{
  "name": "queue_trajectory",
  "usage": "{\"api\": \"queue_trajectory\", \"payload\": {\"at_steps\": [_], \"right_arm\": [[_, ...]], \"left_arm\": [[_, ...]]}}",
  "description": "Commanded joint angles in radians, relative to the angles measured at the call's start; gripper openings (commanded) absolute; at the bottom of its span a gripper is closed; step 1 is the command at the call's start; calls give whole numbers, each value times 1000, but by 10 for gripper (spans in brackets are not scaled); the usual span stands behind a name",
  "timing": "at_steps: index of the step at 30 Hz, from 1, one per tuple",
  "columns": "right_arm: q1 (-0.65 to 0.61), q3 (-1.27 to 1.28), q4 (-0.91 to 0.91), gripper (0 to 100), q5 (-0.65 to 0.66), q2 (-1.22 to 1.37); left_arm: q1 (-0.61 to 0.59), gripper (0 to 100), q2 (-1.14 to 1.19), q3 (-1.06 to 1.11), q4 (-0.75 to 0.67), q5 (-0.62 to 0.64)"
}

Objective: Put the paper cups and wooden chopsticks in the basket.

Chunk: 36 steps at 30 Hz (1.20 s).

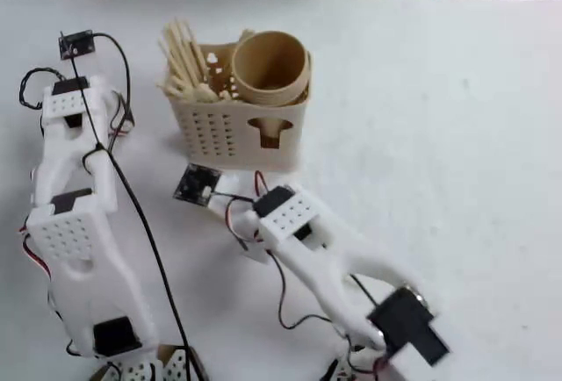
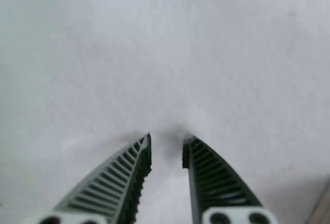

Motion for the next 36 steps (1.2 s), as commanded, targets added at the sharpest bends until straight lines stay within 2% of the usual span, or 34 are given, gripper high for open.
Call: {"api": "queue_trajectory", "payload": {"at_steps": [1,7,11,17,20,28,36], "right_arm": [[21,-15,-48,125,12,45],[79,-25,-48,119,12,58],[111,-26,-48,17,6,58],[119,-26,-41,15,3,24],[125,-21,-1,16,0,-85],[117,-20,127,16,-107,-456],[116,-49,159,16,-107,-769]], "left_arm": [[-8,120,-4,-2,-14,-2],[-8,120,-4,-2,-14,-2],[-8,120,-4,-2,-12,-2],[-8,120,-4,-2,-12,-2],[-7,120,-4,-2,-14,-2],[-7,120,-4,-2,-15,-2],[-5,120,-4,-2,-15,-2]]}}
